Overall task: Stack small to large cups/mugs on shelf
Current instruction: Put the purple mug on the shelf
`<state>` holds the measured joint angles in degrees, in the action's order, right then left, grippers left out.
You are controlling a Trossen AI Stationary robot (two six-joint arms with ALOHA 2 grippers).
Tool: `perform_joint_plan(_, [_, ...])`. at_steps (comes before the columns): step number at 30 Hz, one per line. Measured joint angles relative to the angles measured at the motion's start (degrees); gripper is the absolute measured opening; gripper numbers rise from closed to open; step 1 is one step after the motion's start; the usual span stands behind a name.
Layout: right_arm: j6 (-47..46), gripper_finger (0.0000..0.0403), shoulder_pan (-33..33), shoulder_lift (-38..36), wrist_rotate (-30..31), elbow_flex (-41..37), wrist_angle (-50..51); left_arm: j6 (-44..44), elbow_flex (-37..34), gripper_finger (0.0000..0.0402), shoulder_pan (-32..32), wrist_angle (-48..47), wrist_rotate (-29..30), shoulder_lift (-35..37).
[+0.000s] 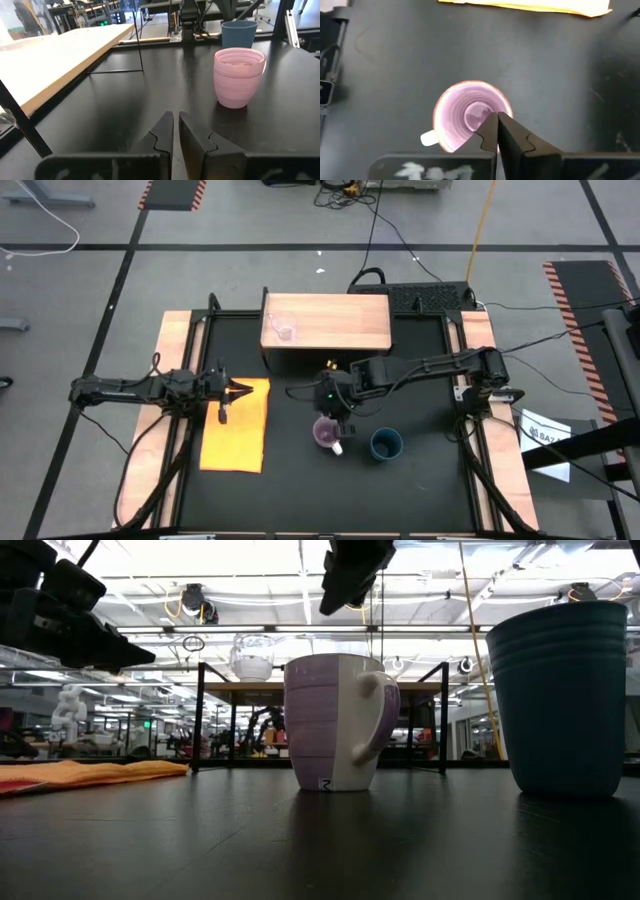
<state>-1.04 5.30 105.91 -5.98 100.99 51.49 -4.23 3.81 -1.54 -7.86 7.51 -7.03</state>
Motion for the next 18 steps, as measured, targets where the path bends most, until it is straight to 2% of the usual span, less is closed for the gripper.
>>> perform_joint_plan(18, [-1.16, 0.0, -0.2, 2.53, -2.37, -0.02, 1.02, -0.02, -0.02, 0.0033, 0.0, 0.07, 0.02, -0.11])
